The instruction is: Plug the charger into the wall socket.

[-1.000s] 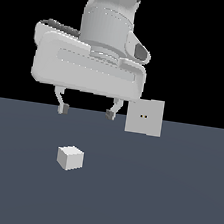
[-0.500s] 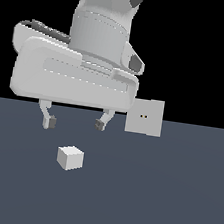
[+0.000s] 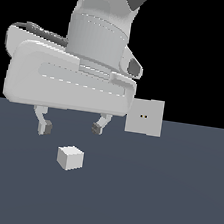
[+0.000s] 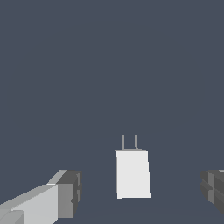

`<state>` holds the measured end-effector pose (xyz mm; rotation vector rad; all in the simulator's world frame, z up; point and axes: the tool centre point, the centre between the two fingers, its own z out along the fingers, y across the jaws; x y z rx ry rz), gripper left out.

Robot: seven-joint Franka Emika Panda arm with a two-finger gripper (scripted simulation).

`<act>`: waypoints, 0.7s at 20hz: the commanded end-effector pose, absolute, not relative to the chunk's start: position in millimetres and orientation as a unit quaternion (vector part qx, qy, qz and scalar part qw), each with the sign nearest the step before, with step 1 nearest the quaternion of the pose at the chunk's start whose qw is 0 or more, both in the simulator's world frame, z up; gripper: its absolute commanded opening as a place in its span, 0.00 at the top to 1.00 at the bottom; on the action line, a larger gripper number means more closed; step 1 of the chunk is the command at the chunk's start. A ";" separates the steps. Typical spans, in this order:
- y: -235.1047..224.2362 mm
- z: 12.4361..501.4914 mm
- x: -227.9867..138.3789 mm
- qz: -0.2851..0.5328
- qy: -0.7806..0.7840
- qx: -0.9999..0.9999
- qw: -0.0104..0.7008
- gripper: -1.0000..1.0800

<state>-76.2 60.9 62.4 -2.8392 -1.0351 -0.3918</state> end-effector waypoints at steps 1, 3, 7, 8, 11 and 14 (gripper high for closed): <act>61.0 61.5 -76.2 -0.129 -0.339 -0.931 0.047 0.04; 60.8 58.4 -76.3 -0.129 -0.339 -0.931 0.047 0.04; 60.8 45.8 -76.9 -0.128 -0.340 -0.930 0.047 0.04; 61.0 41.4 -77.1 -0.128 -0.340 -0.930 0.047 0.04; 61.0 27.4 -77.3 -0.128 -0.341 -0.930 0.047 0.04; 61.0 17.7 -77.3 -0.128 -0.341 -0.930 0.047 0.04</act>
